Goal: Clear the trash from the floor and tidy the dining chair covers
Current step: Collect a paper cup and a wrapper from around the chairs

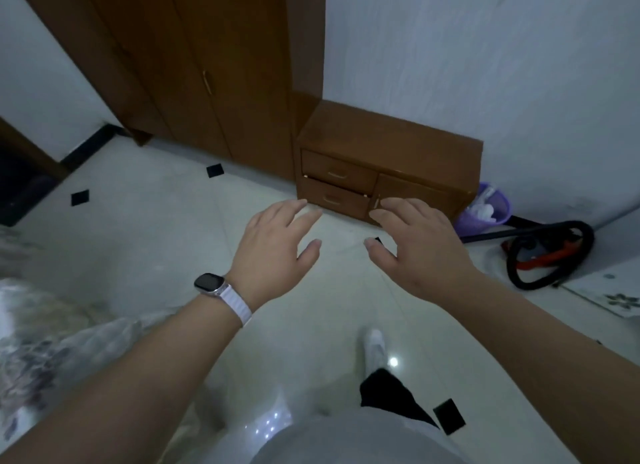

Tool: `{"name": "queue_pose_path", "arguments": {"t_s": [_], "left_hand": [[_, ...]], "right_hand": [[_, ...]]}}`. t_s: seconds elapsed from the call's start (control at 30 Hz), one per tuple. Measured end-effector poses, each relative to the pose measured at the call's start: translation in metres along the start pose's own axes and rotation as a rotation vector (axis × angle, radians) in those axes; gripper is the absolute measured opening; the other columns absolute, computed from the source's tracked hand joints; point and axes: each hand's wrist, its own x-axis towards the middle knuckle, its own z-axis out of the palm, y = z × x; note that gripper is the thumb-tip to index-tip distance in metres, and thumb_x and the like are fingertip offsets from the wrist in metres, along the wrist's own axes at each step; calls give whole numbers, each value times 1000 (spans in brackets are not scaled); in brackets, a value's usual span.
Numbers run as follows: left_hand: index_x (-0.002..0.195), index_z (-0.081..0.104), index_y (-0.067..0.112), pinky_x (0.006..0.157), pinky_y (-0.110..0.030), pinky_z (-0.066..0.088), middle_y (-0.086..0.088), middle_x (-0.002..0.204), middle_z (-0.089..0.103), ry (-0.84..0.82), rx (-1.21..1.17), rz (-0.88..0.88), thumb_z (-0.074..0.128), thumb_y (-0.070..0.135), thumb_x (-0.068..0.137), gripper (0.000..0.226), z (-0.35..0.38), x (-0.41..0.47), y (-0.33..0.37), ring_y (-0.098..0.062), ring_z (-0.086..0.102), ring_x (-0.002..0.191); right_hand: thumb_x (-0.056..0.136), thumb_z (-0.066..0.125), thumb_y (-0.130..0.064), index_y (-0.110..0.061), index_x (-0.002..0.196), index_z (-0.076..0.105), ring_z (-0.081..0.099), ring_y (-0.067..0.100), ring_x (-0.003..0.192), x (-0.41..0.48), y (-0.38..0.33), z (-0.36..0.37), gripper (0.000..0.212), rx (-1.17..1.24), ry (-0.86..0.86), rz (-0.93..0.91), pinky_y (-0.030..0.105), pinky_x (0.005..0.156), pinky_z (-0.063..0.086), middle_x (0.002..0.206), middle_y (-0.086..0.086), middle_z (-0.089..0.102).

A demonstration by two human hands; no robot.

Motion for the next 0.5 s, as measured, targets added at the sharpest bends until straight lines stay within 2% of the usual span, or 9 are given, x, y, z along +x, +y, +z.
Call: {"name": "queue_pose_path", "arguments": {"t_s": [0.1,0.27,0.4,0.5], "left_hand": [[128,62,17,96,-43,44,-9,131,59,20,52,-64,51,40,89,47,10,30,-16,-31,55,120],[129,61,17,100,-44,43,-10,132,59,-56,167,-161,49,41,90,48,25,94,-28,-32,54,123],[129,61,16,101,-45,45,-11,133,60,-35,210,-253,48,42,90,48,21,139,-36,-32,55,123],[128,62,16,101,-45,44,-12,134,59,-19,242,-351,46,43,90,50,9,159,-48,-33,55,123]], "right_hand": [[91,39,-50,-17,122,64,51,23,118,51,20,14,51,30,-5,-66,40,92,42,129,2,59],[90,39,-50,-16,121,64,51,27,121,138,59,23,52,98,-70,-209,43,95,43,129,5,59],[92,39,-50,-17,123,62,50,25,120,206,86,22,51,136,-84,-295,42,94,41,130,4,58],[95,37,-51,-19,129,58,46,24,125,258,88,25,51,162,-130,-388,42,100,37,137,2,53]]}}
